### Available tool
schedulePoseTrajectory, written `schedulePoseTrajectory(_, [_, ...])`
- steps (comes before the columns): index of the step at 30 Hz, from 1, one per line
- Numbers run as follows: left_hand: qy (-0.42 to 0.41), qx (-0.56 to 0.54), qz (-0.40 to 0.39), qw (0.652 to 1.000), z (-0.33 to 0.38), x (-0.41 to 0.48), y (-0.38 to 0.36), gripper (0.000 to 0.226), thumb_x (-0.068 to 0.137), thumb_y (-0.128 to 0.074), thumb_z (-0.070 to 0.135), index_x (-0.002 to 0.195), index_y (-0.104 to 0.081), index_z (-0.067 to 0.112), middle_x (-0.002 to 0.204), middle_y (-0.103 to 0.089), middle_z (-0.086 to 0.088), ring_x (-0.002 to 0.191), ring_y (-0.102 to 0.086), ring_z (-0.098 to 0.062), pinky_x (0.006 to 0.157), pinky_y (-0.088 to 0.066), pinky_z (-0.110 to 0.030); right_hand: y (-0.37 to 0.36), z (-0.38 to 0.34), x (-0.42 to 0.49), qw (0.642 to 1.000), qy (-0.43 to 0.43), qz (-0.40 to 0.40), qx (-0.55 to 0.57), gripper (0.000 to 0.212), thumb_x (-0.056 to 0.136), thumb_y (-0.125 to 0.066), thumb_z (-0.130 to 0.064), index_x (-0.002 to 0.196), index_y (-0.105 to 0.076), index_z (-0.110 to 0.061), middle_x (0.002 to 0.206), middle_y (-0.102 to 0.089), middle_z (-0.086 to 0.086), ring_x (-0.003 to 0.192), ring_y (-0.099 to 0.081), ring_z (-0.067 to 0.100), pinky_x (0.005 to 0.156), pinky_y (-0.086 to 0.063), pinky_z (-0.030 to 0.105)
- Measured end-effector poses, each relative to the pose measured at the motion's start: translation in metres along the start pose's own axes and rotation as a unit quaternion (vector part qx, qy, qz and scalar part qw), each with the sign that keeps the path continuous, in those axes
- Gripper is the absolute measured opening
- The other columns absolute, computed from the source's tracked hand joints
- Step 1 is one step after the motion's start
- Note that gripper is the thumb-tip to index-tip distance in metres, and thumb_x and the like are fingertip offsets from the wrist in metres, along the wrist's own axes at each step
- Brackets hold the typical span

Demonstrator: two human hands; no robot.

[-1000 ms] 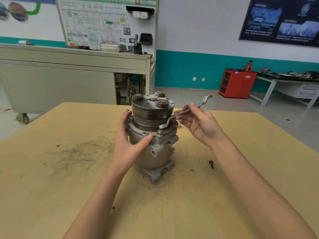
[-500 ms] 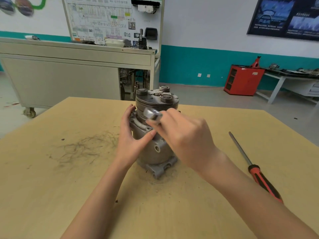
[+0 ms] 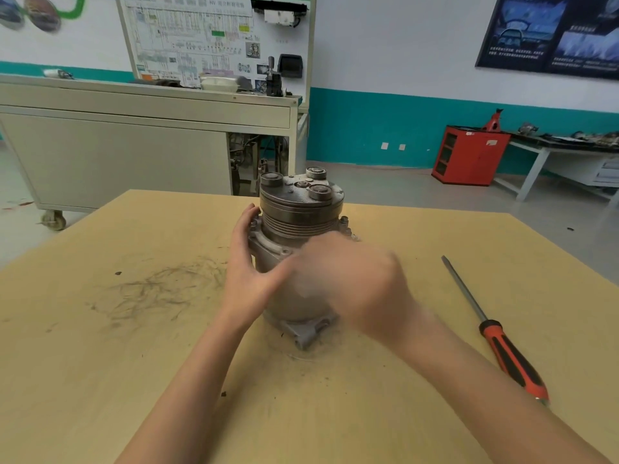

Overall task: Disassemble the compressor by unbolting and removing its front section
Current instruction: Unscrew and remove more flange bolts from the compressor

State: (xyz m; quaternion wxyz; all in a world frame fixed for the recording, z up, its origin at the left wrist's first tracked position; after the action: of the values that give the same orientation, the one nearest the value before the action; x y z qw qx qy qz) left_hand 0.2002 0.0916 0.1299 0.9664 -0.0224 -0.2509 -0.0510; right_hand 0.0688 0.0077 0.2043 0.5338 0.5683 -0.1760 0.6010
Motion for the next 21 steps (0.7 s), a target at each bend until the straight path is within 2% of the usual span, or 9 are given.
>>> schedulePoseTrajectory(2, [-0.022,0.063,-0.028,0.997,0.001,-0.005,0.002,0.095,0.067,-0.073,0.038,0.148,-0.028,0.018,0.151,-0.036,0.003,0.138,-0.035,-0.008,0.117,-0.029,-0.033,0.011,0.052,-0.02,0.944,-0.186,0.037,0.272,0.022,0.094,-0.05,-0.017,0.082,-0.065,-0.006,0.08,-0.069,0.009,0.066,-0.067,0.023,0.059,-0.056,0.038])
schedulePoseTrajectory(5, [-0.015,0.068,-0.025,0.997,-0.005,-0.006,0.006,0.093,0.068,-0.073,0.042,0.148,-0.028,0.026,0.15,-0.036,0.009,0.137,-0.035,-0.003,0.116,-0.03,-0.035,-0.019,0.103,-0.06,0.717,-0.457,0.008,0.526,0.024,0.097,-0.041,-0.012,0.091,-0.063,-0.009,0.092,-0.072,0.007,0.076,-0.07,0.024,0.066,-0.057,0.031])
schedulePoseTrajectory(7, [-0.012,0.075,-0.027,0.997,-0.005,-0.005,0.005,0.096,0.065,-0.071,0.051,0.148,-0.028,0.027,0.15,-0.036,0.009,0.136,-0.035,-0.004,0.116,-0.031,-0.035,-0.04,0.12,-0.07,0.622,-0.516,-0.048,0.587,0.027,0.099,-0.037,-0.012,0.093,-0.062,-0.005,0.09,-0.071,0.009,0.072,-0.068,0.024,0.063,-0.055,0.029])
schedulePoseTrajectory(9, [-0.008,0.072,-0.028,0.997,-0.005,-0.005,0.005,0.098,0.062,-0.068,0.056,0.148,-0.028,0.028,0.15,-0.036,0.009,0.136,-0.036,-0.006,0.115,-0.032,-0.035,-0.055,0.13,-0.071,0.557,-0.539,-0.063,0.629,0.025,0.097,-0.038,-0.013,0.095,-0.061,-0.003,0.087,-0.069,0.01,0.065,-0.066,0.02,0.058,-0.054,0.027])
schedulePoseTrajectory(12, [-0.01,0.071,-0.029,0.997,-0.005,-0.006,0.005,0.099,0.062,-0.068,0.058,0.148,-0.027,0.029,0.15,-0.035,0.01,0.136,-0.037,-0.007,0.115,-0.032,-0.037,-0.067,0.133,-0.067,0.511,-0.54,-0.039,0.668,0.026,0.097,-0.039,-0.015,0.096,-0.062,-0.004,0.087,-0.07,0.01,0.066,-0.067,0.018,0.059,-0.054,0.023])
schedulePoseTrajectory(14, [-0.007,0.073,-0.03,0.997,-0.005,-0.005,0.005,0.099,0.062,-0.068,0.057,0.148,-0.027,0.03,0.15,-0.035,0.01,0.136,-0.037,-0.007,0.115,-0.033,-0.038,-0.061,0.137,-0.06,0.516,-0.527,0.008,0.675,0.034,0.097,-0.038,-0.019,0.088,-0.067,-0.006,0.088,-0.072,0.014,0.071,-0.07,0.019,0.061,-0.055,0.022])
schedulePoseTrajectory(16, [-0.008,0.07,-0.032,0.997,-0.006,-0.005,0.005,0.098,0.062,-0.069,0.057,0.147,-0.027,0.03,0.15,-0.036,0.01,0.136,-0.037,-0.006,0.115,-0.033,-0.038,-0.044,0.142,-0.051,0.568,-0.522,0.059,0.634,0.039,0.098,-0.037,-0.024,0.082,-0.067,-0.005,0.085,-0.073,0.016,0.071,-0.071,0.02,0.06,-0.056,0.022])
schedulePoseTrajectory(19, [-0.012,0.067,-0.032,0.997,-0.006,-0.004,0.005,0.098,0.063,-0.069,0.056,0.148,-0.027,0.029,0.15,-0.036,0.01,0.136,-0.037,-0.004,0.115,-0.033,-0.036,-0.009,0.136,-0.03,0.737,-0.482,0.077,0.467,0.037,0.099,-0.039,-0.028,0.08,-0.062,-0.007,0.076,-0.073,0.009,0.064,-0.071,0.021,0.054,-0.056,0.022])
schedulePoseTrajectory(21, [-0.015,0.068,-0.031,0.997,-0.007,-0.004,0.005,0.098,0.063,-0.069,0.057,0.148,-0.027,0.029,0.15,-0.036,0.01,0.136,-0.036,-0.004,0.115,-0.033,-0.034,0.009,0.109,-0.006,0.849,-0.383,0.057,0.361,0.032,0.096,-0.046,-0.029,0.08,-0.063,-0.008,0.071,-0.072,0.005,0.06,-0.07,0.018,0.053,-0.057,0.027])
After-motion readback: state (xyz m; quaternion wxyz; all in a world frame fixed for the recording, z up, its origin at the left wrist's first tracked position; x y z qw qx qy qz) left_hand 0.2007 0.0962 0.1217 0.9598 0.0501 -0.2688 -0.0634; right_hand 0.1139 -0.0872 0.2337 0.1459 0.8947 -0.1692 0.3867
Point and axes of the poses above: each hand's wrist, its own x-axis towards the middle knuckle, its own y-axis out of the back of the hand, z = x × y, the point moved 7 cm from there along x, towards the middle knuckle
